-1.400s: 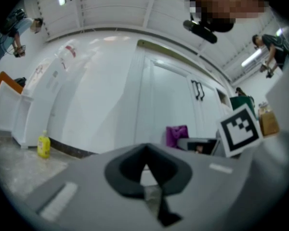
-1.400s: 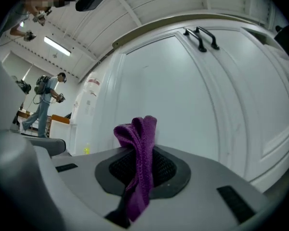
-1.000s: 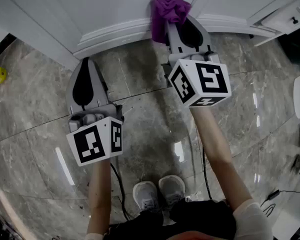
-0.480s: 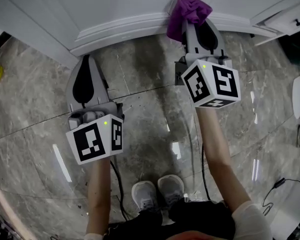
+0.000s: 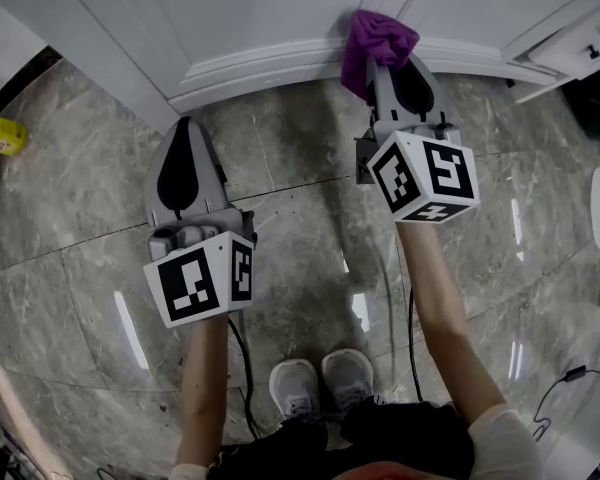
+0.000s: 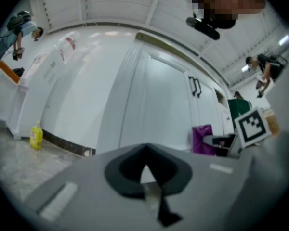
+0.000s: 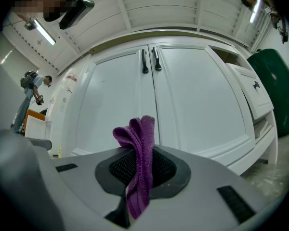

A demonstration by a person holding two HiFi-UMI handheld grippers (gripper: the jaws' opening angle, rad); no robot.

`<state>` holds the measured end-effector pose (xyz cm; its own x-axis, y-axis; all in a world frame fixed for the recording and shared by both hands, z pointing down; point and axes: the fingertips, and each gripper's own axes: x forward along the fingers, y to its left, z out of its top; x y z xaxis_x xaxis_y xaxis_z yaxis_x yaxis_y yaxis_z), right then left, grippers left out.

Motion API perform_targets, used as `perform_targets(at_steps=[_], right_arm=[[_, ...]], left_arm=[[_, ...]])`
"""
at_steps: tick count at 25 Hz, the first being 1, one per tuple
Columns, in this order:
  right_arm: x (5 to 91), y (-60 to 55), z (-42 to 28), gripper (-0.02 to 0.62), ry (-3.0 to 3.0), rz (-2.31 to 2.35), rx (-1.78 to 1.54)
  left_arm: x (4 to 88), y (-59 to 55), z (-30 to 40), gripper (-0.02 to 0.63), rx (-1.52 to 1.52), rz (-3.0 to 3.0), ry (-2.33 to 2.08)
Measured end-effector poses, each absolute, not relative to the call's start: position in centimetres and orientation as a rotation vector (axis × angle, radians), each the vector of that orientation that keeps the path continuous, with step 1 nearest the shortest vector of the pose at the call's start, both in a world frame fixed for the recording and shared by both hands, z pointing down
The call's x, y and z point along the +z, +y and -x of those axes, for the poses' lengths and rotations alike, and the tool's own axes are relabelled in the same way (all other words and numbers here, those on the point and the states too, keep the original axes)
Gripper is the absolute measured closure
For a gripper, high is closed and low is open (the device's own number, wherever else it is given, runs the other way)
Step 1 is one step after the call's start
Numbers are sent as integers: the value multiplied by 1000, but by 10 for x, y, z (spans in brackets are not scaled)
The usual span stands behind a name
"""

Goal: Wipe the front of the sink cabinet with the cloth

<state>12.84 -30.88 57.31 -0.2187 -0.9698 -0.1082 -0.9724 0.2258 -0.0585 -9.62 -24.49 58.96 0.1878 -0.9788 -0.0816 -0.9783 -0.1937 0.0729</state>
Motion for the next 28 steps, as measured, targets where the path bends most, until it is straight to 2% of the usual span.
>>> perform_targets(at_steps=[11,28], right_arm=[[602,-254,-79,539,2521,1720,-22],[621,-252,-69,538,2549,1674,-49]], left_arm=[[572,-221,96,601,-171,-2449,-2027],[583,-227,84,601,-128,-2460,-2045]])
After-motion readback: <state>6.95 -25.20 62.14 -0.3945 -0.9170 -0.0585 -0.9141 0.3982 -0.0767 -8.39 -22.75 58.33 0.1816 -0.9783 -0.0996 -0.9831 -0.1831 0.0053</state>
